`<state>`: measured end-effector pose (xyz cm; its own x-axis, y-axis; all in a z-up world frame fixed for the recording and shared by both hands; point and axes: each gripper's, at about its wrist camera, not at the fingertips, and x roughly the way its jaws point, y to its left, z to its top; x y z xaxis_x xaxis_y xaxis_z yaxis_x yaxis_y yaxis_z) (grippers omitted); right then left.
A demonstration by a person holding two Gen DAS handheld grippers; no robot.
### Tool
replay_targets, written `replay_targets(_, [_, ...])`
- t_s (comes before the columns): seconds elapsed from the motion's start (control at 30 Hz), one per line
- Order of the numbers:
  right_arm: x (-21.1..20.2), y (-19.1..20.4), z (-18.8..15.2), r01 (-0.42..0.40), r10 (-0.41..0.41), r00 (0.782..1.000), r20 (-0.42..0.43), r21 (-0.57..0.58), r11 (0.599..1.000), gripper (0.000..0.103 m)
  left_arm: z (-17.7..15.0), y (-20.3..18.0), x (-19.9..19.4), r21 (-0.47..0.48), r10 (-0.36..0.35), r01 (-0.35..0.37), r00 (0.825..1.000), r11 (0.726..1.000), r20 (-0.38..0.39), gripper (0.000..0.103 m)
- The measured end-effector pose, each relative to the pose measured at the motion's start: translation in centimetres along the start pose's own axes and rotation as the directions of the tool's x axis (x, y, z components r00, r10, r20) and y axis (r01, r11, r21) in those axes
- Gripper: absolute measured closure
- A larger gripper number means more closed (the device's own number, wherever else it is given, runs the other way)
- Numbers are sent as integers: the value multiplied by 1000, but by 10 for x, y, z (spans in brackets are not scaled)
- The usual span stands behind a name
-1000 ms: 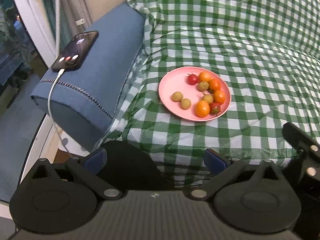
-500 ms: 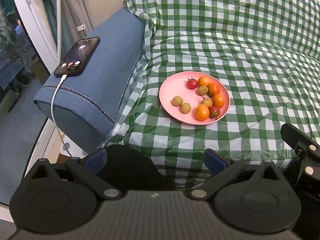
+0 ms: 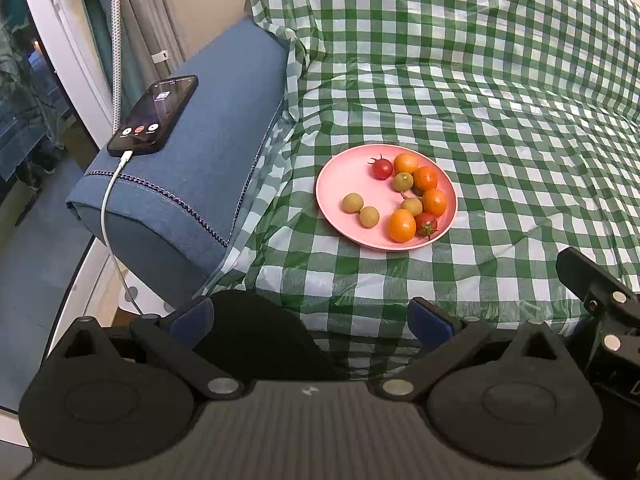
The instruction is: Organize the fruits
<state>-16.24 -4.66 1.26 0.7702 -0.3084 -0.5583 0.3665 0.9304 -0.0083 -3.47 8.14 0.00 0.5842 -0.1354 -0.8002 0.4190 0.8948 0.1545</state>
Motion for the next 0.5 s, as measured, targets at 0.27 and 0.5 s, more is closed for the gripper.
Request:
replay_targets(0.27, [0,0,0,-1,1,1000,0,0,1000,1,0,0,0,0,-1,1,1000,1000,1,0])
replay_targets(0.5, [-1,0,0,0,0,1000,1,0,1000,1,0,0,-1,2,-1,1,1000,1000,2,0])
